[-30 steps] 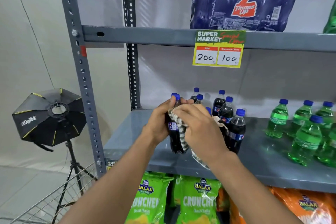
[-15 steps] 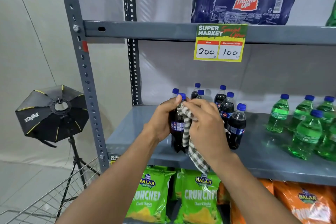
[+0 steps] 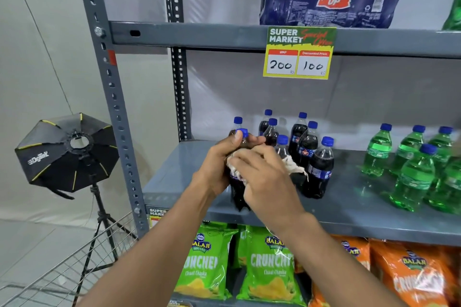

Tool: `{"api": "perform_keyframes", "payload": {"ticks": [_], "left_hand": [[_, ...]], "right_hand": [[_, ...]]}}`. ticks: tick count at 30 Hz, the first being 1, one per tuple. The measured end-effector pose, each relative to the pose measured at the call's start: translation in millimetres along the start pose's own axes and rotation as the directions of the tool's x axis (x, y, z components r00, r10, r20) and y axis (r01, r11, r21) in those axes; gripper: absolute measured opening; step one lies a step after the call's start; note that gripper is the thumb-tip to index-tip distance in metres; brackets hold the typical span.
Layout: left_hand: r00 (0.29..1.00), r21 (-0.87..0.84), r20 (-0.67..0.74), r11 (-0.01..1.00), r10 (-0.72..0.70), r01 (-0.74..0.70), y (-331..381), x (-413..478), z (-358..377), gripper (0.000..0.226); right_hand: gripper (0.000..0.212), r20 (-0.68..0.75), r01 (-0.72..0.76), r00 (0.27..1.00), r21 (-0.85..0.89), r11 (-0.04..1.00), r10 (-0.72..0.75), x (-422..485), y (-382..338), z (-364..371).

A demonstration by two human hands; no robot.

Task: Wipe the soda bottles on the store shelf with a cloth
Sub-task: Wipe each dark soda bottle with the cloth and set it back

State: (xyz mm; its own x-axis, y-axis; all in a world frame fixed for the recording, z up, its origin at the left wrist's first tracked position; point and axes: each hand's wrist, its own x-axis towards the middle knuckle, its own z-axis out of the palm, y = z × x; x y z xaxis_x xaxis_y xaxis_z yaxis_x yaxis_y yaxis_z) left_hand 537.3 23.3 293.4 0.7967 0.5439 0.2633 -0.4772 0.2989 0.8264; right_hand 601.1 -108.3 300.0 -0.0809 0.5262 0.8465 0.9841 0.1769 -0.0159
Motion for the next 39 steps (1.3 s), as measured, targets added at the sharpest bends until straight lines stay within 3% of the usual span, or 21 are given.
{"api": "perform_keyframes", "payload": {"ticks": [3,7,8,11,12,15,19,23,26,30,34,37,39], "left_hand": [[1.000,0.010,-0.008,1.000,0.007,-0.007,-2,0,1,0.048],[1.000,-0.030,-0.014,0.999,0.019,-0.019,0,0,-2,0.033],[0.999,-0.037,-0.021,0.999,0.027,-0.028,1,-1,-2,0.033],[1.000,-0.082,0.004,0.996,0.022,-0.021,2,-1,-1,0.035],[1.000,-0.094,0.013,0.995,0.024,-0.022,2,-1,0,0.036],[0.998,-0.140,-0.007,0.988,0.058,-0.058,2,1,-3,0.037],[0.995,-0.168,-0.026,0.981,0.098,-0.101,3,2,-5,0.037],[0.995,-0.148,-0.029,0.984,0.096,-0.100,3,1,-7,0.037],[0.991,-0.143,-0.055,0.981,0.123,-0.130,5,1,-9,0.039],[0.991,-0.135,-0.058,0.982,0.125,-0.131,7,0,-7,0.040],[0.981,-0.150,-0.100,0.972,0.166,-0.180,10,1,-10,0.042],[0.980,-0.147,-0.097,0.972,0.171,-0.184,13,0,-12,0.043],[0.982,-0.144,-0.093,0.974,0.163,-0.175,14,-3,-15,0.043]], "right_hand": [[0.047,-0.063,-0.203,0.977,0.037,0.979,0.205,1,18,-4],[0.035,0.033,0.032,0.999,0.005,0.999,-0.032,-4,0,3],[0.037,0.033,0.030,0.999,0.022,0.999,-0.030,-4,3,2],[0.050,-0.058,-0.171,0.982,0.099,0.980,0.177,3,16,-3],[0.047,-0.066,-0.160,0.984,0.089,0.983,0.166,2,14,-2],[0.037,0.020,0.049,0.999,0.067,0.997,-0.050,-7,-1,3],[0.046,-0.053,-0.123,0.990,0.124,0.985,0.130,-10,8,4],[0.037,0.049,0.078,0.996,0.056,0.995,-0.081,-20,-2,7],[0.043,-0.054,-0.076,0.995,0.079,0.994,0.080,-14,8,4],[0.044,0.059,0.114,0.992,0.017,0.993,-0.115,-27,1,9],[0.050,-0.045,-0.103,0.993,0.113,0.988,0.108,-29,9,11],[0.047,0.018,0.072,0.997,0.141,0.987,-0.076,-37,-3,16],[0.054,-0.029,0.015,1.000,0.225,0.974,-0.009,-32,-1,18]]}}
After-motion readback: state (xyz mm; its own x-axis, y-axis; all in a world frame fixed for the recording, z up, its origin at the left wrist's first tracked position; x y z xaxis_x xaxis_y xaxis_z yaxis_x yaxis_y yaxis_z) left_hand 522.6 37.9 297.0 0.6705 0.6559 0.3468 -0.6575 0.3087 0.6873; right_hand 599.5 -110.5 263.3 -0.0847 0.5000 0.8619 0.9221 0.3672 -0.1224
